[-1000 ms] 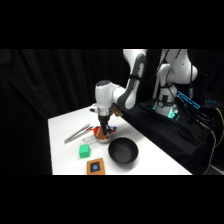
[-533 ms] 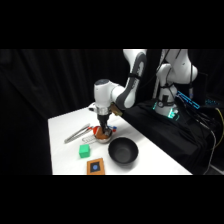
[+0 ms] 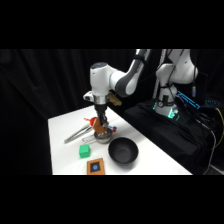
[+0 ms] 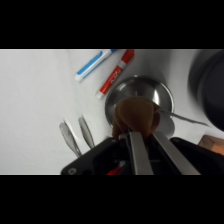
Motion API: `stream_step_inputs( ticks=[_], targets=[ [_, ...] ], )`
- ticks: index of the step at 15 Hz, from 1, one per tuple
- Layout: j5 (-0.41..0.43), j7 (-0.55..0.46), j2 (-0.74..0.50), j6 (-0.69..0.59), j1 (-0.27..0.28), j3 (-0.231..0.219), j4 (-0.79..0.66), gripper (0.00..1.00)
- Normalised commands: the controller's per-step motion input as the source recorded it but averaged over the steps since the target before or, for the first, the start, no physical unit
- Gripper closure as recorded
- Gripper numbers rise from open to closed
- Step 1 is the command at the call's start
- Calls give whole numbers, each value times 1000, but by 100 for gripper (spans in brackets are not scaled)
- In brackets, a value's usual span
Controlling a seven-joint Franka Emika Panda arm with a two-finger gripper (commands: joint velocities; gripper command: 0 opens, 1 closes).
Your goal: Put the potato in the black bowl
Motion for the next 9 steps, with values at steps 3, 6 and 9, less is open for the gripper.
stream_step_inputs(
  ticks=[3,6,9],
  targets=[
    [-174,138,-523,-241,59,112,-297,94],
    [-126,151,-560,-154,70,174,-397,94],
    [-21,151,-443,-96,94,218,-320,94]
  ],
)
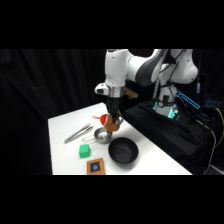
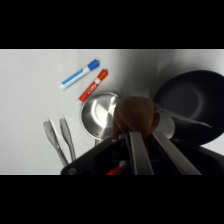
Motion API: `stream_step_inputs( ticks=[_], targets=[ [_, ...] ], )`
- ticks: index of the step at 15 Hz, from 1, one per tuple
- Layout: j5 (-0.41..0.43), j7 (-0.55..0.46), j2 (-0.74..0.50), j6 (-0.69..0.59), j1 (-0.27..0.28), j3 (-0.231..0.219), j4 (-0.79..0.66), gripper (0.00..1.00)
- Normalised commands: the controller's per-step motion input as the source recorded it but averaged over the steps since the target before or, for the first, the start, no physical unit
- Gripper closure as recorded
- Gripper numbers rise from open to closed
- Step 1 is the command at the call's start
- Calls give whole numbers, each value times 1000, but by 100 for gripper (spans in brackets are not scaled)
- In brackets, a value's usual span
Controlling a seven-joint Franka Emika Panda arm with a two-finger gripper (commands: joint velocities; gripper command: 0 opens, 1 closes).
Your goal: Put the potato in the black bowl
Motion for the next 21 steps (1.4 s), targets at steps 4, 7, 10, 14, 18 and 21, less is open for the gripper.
stream_step_inputs(
  ticks=[4,7,10,14,18,21],
  targets=[
    [66,142,-195,-8,117,211,-159,94],
    [85,98,-19,63,101,145,-66,94],
    [73,32,81,187,56,71,-22,95],
    [10,2,232,368,7,-14,35,96],
    [-14,-36,234,297,2,-81,67,57],
    [-8,-89,70,142,6,-100,76,31]
  ],
)
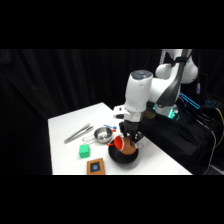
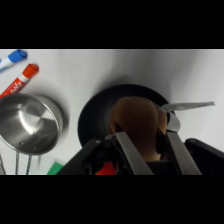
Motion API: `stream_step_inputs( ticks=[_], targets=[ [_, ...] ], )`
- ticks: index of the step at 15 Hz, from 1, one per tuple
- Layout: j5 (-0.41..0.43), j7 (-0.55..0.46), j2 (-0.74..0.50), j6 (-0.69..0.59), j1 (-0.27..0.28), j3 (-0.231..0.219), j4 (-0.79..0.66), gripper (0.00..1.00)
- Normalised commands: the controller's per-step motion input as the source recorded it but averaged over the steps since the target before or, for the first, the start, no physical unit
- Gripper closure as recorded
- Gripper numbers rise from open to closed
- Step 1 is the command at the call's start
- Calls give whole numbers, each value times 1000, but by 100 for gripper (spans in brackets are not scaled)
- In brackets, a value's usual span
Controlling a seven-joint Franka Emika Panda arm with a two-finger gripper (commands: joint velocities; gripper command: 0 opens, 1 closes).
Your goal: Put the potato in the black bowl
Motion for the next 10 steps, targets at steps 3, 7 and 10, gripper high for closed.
stream_step_inputs(
  ticks=[3,7,10],
  targets=[
    [26,-131,64,49,-8,-75,131,7],
    [62,-148,59,-71,-2,-30,160,0],
    [106,-167,-105,-312,-2,-4,176,0]
  ],
)
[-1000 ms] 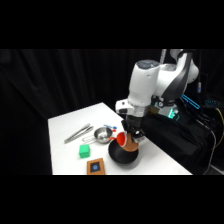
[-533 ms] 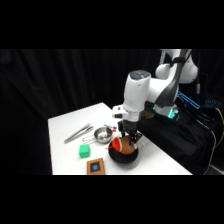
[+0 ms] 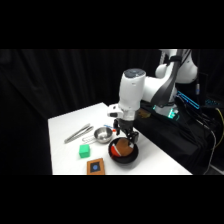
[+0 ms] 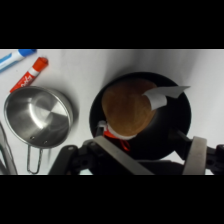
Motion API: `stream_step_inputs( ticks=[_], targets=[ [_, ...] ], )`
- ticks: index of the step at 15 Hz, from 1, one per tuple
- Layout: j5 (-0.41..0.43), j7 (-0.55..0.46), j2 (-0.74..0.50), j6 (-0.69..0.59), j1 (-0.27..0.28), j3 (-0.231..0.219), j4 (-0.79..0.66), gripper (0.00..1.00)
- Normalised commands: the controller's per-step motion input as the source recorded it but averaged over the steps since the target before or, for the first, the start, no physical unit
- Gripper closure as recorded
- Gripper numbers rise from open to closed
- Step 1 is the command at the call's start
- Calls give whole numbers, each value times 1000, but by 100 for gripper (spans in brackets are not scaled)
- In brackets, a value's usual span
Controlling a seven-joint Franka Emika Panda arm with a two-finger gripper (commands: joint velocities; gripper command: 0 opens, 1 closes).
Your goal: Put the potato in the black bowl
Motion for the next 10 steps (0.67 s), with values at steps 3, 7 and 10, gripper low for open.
stream_step_inputs(
  ticks=[3,7,10],
  targets=[
    [146,-186,-217,-471,-18,12,184,0],
    [167,-205,-279,-475,-50,19,181,0],
    [189,-229,-222,-467,-74,15,200,0]
  ],
)
